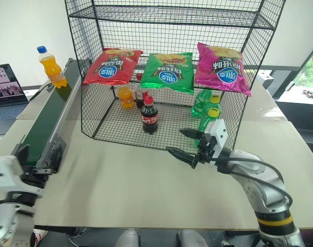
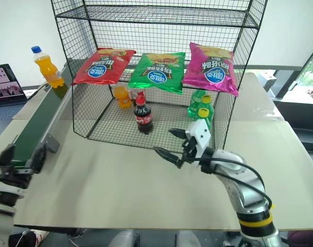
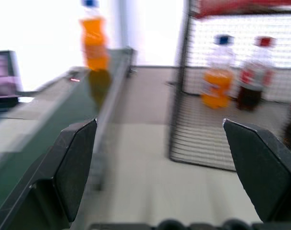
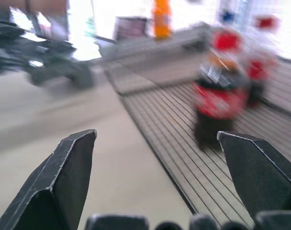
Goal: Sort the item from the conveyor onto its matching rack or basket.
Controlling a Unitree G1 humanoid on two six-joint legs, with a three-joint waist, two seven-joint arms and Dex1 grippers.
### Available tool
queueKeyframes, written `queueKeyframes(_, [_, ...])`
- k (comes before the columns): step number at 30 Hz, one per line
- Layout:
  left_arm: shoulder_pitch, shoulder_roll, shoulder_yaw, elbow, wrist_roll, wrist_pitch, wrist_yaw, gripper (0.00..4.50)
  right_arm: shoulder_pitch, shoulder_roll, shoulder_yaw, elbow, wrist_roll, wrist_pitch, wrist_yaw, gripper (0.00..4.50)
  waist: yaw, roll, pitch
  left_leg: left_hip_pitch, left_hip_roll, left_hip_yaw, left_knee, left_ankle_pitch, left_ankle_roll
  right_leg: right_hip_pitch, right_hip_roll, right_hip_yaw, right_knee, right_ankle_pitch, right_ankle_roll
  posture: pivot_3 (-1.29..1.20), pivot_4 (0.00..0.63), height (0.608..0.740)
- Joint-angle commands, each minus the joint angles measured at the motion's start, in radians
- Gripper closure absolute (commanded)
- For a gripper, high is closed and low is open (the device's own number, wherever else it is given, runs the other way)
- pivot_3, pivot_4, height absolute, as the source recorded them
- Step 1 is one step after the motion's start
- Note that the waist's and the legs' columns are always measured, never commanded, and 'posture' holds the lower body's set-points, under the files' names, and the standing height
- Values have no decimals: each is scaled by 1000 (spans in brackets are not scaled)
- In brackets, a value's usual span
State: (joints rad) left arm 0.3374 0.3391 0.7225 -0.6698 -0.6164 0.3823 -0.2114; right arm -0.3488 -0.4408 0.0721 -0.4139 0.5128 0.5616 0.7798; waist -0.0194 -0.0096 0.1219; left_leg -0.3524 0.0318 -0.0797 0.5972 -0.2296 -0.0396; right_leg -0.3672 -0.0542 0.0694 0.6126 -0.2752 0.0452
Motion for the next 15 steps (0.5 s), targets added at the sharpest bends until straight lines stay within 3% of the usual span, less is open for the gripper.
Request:
queueKeyframes(1, [-13,26,109,43,-41,-17,33,37,-115,18,37,-6,98,25,103,0,1,0,0,0,0,0,0,0,0,0,0,0,0,1,-1,0,150,738])
queueKeyframes(8, [-78,98,194,193,-48,-48,27,37,-315,91,100,134,119,-29,245,0,4,-2,-1,0,0,0,0,0,0,-1,0,-1,0,1,-3,0,150,738])
queueKeyframes(15, [-111,155,226,315,-69,-66,-15,37,-380,150,122,180,107,-64,292,0,1,-2,-1,0,0,0,-1,0,0,-2,0,-1,1,2,-4,0,150,738])
